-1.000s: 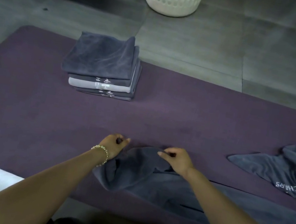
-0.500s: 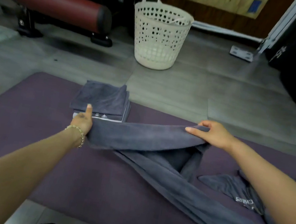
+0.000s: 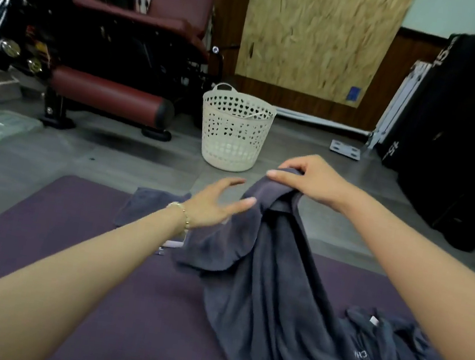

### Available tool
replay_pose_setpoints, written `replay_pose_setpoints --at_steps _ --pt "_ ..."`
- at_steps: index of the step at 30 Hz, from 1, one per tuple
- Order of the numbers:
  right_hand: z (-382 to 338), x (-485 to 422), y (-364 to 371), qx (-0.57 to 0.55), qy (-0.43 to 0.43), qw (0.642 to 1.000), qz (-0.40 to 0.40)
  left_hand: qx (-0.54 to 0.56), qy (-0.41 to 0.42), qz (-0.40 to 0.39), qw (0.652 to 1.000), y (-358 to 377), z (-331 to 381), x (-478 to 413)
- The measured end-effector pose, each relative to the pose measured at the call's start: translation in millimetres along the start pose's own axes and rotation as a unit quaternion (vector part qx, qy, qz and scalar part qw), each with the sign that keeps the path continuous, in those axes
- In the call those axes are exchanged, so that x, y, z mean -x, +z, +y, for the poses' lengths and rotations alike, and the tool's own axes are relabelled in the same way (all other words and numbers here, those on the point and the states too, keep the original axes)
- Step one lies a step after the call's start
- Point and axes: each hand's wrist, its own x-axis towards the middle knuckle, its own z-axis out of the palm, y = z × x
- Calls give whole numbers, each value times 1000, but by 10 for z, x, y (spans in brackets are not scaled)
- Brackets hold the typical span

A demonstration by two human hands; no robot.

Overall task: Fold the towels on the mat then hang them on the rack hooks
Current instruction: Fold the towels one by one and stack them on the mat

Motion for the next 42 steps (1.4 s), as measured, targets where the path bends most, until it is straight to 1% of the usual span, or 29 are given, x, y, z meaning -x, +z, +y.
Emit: replay_pose_setpoints --at_steps 1,2,5,6,8,11,13,14,15,18,19,20,21,24,25,27,29,31,32,34,35,36,37,38,40,42 --pt "-95 -14 9 -23 -8 1000 4 29 24 -25 999 29 199 -38" --pt "-171 -7 9 -56 -5 998 11 50 39 -28 998 50 353 -75" --pt "-255 76 -4 -154 16 986 62 36 74 10 997 27 624 -102" --pt "-252 136 -3 -184 31 980 76 43 70 23 996 18 662 -97" --pt "-196 254 43 -236 64 969 43 87 54 41 994 -5 725 -80" --pt "-88 446 191 -226 110 966 -52 126 40 70 989 -120 862 -57" --pt "-35 568 286 -213 125 965 -86 196 16 108 974 -227 921 -78" --pt "10 618 330 -202 127 967 -86 234 5 129 964 -306 962 -72" --pt "67 658 367 -194 122 971 -68 258 -4 150 955 -390 993 -61" --pt "150 708 378 -229 92 968 42 266 -48 210 940 -688 995 -33" --pt "148 704 342 -247 88 963 61 254 -61 222 939 -779 985 2" --pt "118 694 305 -268 83 958 64 235 -73 226 943 -864 978 44" --pt "71 685 266 -281 72 956 51 216 -89 222 947 -933 963 85" --pt "-149 668 154 -240 52 969 3 174 -122 212 954 -1101 879 161" --pt "-207 653 124 -229 43 972 4 174 -115 218 953 -1153 860 174" --pt "-315 621 50 -248 32 968 21 223 -80 216 947 -1254 842 177" --pt "-360 562 -31 -280 48 959 19 271 -47 193 942 -1337 882 186" --pt "-365 534 -93 -280 82 956 0 290 -30 199 936 -1418 910 182" --pt "-346 526 -110 -258 103 961 -18 294 -23 221 930 -1482 923 182" --pt "-267 584 -111 -177 145 970 -82 289 -20 273 917 -1584 957 179" --pt "-235 609 -108 -145 153 972 -99 275 -21 298 914 -1648 965 183" --pt "-220 630 -110 -142 147 975 -88 249 -26 318 915 -1707 950 191" --pt "-215 631 -133 -170 133 975 -49 221 -37 325 919 -1750 926 204" --pt "-242 609 -170 -212 114 970 13 206 -50 323 922 -1783 884 217" --pt "-341 514 -258 -274 75 950 127 218 -76 294 928 -1777 797 257" --pt "-519 432 -304 -299 52 938 166 224 -87 292 926 -1714 748 291"
